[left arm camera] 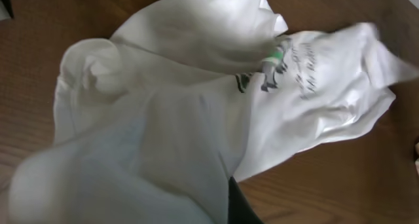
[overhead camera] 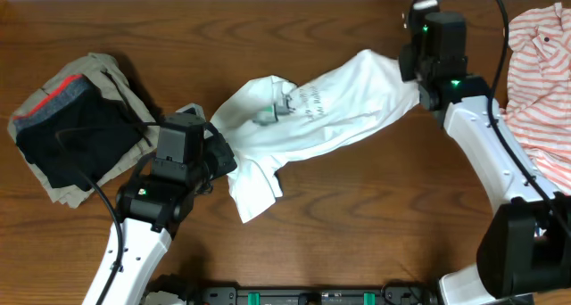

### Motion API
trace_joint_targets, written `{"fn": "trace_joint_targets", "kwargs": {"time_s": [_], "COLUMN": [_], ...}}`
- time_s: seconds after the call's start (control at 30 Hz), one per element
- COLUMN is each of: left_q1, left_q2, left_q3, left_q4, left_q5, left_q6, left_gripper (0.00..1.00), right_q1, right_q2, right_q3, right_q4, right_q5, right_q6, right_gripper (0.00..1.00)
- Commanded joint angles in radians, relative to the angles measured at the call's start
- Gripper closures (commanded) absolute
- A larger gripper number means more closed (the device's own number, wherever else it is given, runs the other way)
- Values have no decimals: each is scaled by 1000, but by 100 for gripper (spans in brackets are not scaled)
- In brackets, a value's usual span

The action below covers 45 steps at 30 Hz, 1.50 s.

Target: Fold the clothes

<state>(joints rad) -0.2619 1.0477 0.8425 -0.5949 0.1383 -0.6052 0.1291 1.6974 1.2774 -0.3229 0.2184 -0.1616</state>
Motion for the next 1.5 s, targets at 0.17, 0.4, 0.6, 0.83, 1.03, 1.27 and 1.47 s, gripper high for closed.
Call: {"fn": "trace_joint_targets", "kwargs": {"time_s": [0.17, 0.4, 0.6, 0.83, 1.03, 1.27, 1.47], "left_q1": [6, 5, 6, 6, 5, 6, 6], "left_q2": [3, 3, 3, 3, 3, 3, 3], "left_q3": [8, 8, 7, 7, 6, 6, 6], "left_q4": [2, 1, 1, 1, 1, 1, 1], "left_q5": [-20, -20, -20, -20, -20, -20, -20], "left_q6": [10, 10, 10, 10, 10, 10, 10], "left_gripper": [94, 93, 93, 93, 93, 93, 93], "right_q1": [-46, -48, -48, -48, -51, -52, -74], "right_q2": [95, 198, 259, 305, 306, 317, 359], "right_q3": [-68, -84, -84, -84, -84, -84, -84], "right_q4": [-237, -201, -127, -83, -54, 7, 50], "right_q5": [-26, -61, -72, -148, -148, -148, -145], "right_q6": [18, 36, 37, -141, -221, -221, -162], "right_gripper": [41, 34, 28, 24, 26, 31, 34]}}
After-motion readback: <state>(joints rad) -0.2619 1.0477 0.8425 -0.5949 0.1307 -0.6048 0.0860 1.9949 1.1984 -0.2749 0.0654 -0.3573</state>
